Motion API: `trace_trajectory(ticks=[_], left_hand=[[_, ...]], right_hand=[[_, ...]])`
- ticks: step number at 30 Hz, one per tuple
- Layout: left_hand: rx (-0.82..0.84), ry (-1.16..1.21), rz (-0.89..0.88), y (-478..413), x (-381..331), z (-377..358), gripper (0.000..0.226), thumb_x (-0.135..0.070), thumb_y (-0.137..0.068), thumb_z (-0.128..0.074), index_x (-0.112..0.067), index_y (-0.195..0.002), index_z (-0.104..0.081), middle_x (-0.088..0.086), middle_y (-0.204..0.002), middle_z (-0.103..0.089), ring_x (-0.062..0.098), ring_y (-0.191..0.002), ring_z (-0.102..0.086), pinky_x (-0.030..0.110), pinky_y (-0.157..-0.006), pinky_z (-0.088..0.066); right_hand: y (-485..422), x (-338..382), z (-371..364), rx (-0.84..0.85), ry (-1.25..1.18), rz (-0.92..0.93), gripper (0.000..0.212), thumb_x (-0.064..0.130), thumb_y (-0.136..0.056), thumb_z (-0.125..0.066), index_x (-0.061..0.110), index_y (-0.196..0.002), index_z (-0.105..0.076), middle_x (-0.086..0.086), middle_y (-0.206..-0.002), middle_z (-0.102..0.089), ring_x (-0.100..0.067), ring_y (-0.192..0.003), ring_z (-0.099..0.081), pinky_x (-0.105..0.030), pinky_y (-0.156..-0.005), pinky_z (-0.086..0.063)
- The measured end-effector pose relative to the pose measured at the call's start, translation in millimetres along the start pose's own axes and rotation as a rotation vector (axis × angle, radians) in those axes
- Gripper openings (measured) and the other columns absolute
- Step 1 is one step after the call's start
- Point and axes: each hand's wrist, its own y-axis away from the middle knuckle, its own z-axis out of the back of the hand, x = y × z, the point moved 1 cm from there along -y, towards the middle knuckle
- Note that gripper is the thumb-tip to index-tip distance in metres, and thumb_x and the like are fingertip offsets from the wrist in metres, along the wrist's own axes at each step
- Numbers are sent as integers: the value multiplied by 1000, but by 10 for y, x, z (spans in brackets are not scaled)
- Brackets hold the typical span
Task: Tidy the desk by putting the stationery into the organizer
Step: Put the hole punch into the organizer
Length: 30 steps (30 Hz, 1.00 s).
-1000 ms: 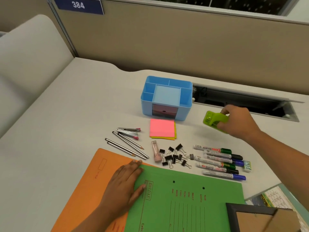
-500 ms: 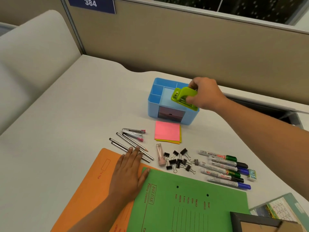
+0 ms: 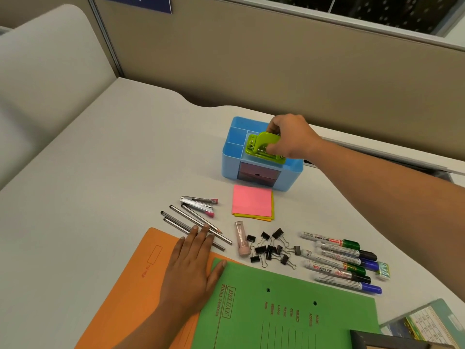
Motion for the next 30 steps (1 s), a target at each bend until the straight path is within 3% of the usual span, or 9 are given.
trace_trajectory(ticks=[24, 30], left_hand=[[13, 27, -1, -9, -11, 14, 67, -63, -99, -24, -23, -152, -29, -5, -161, -16, 12, -150, -4, 40, -119, -9], [17, 18, -4, -7, -14, 22, 67, -63, -99, -24, -22, -152, -29, -5, -161, -16, 12, -150, -3, 40, -119, -8]], right_hand=[[-109, -45, -115, 24, 6, 29, 36, 29, -74, -78, 16, -104, -64, -2, -101, -65, -19, -90, -59, -37, -82, -56], [-93, -131, -139, 13, -57, 40, 45, 31, -76, -78, 18, -116, -61, 0, -114, -64, -17, -97, -60, -35, -85, -55]])
